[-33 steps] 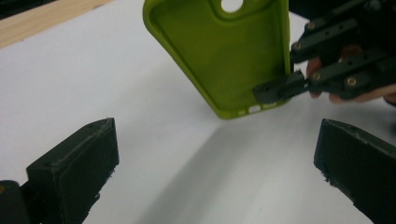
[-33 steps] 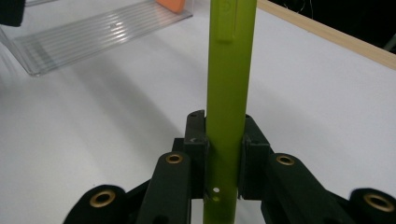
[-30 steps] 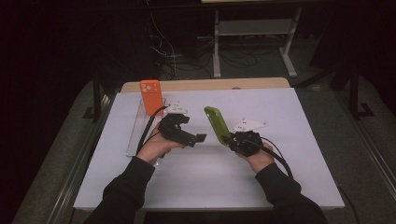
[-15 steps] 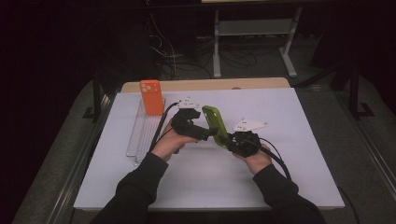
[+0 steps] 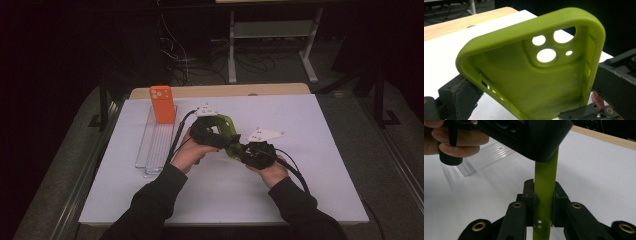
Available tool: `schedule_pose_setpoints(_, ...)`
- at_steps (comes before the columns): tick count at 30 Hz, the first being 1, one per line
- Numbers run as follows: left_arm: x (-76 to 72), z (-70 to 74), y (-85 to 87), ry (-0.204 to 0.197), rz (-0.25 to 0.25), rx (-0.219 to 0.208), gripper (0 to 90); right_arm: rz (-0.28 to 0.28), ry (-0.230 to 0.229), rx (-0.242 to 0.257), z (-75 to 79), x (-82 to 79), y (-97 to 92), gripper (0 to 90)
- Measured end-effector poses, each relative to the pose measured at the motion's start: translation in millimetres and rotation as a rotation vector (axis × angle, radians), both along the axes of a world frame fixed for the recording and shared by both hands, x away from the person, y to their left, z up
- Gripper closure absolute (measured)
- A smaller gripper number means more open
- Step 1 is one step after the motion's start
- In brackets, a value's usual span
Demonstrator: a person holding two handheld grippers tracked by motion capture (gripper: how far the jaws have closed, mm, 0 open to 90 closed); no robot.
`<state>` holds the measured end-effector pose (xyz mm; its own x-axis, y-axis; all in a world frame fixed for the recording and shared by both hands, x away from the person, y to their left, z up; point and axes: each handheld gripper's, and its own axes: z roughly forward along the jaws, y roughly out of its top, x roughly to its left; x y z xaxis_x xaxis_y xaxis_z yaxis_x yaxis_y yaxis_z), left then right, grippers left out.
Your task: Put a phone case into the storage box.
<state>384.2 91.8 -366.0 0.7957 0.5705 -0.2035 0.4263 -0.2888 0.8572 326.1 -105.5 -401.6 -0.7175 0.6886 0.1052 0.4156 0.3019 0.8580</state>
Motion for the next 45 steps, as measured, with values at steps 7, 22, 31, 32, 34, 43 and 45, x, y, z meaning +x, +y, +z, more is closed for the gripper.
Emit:
schedule_pose_setpoints(7,-0.2,-3.2,0.6,0.013,0.037,-0.02,4.1,-0.002,0.007,-0.009,-1.8,-0.1,2.7,75.6)
schedule_pose_setpoints(22,0.3,-5.4,4.3,0.032,0.024,-0.077,12.1,0.0,0.001,-0.042,-6.2,0.6,5.1,75.5)
schedule_pose_setpoints(31,-0.7,-2.8,4.7,0.029,0.024,-0.081,14.3,0.007,0.001,-0.036,-6.7,0.8,5.7,74.8)
schedule_pose_setpoints(32,-0.9,-2.8,4.2,0.027,0.026,-0.083,14.4,0.008,0.002,-0.036,-6.7,0.7,5.7,74.6)
schedule_pose_setpoints(34,-0.8,-2.6,3.4,0.029,0.022,-0.074,14.4,0.009,0.001,-0.035,-7.1,0.9,5.4,72.6)
schedule_pose_setpoints(43,-0.2,2.9,12.6,0.005,0.061,-0.053,14.7,-0.002,0.048,-0.027,-6.9,4.8,-5.8,41.5)
schedule_pose_setpoints(45,0.5,4.0,16.2,0.006,0.07,-0.056,14.7,-0.007,0.06,-0.025,-6.2,5.7,-10.4,34.5)
